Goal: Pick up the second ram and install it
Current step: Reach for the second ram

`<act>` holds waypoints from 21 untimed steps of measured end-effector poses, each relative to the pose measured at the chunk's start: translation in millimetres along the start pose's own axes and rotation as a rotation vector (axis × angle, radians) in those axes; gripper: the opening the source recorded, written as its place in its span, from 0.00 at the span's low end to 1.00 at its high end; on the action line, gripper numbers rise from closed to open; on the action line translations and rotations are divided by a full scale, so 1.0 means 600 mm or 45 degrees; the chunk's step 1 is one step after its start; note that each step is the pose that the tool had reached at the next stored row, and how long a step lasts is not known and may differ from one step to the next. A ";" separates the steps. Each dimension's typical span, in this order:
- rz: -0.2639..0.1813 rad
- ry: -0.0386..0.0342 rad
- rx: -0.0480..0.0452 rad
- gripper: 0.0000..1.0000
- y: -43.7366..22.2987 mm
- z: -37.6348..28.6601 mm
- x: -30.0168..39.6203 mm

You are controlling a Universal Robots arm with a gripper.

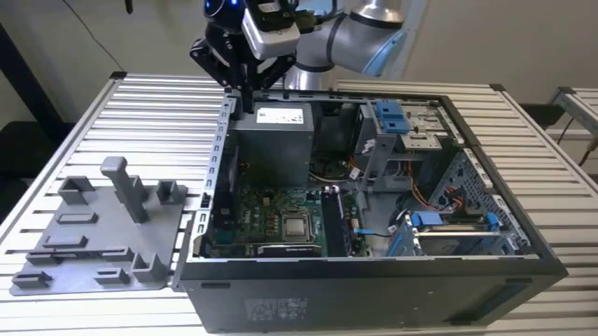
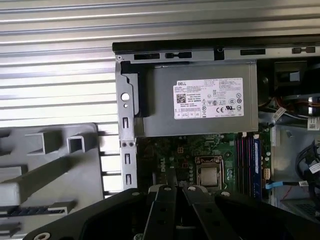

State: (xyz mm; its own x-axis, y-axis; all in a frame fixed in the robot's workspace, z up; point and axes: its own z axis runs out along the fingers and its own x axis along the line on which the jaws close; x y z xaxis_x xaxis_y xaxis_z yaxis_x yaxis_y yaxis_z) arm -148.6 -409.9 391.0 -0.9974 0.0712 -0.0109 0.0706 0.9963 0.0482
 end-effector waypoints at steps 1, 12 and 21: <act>0.000 0.0001 0.000 0.11 -0.001 0.000 0.002; -0.050 0.0025 -0.001 0.11 -0.007 -0.001 0.027; -0.063 0.0042 -0.001 0.11 -0.009 -0.001 0.045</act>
State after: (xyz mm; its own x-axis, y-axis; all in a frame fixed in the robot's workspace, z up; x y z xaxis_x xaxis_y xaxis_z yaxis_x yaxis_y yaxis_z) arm -176.1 -413.2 391.0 -0.9997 0.0220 -0.0099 0.0215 0.9986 0.0485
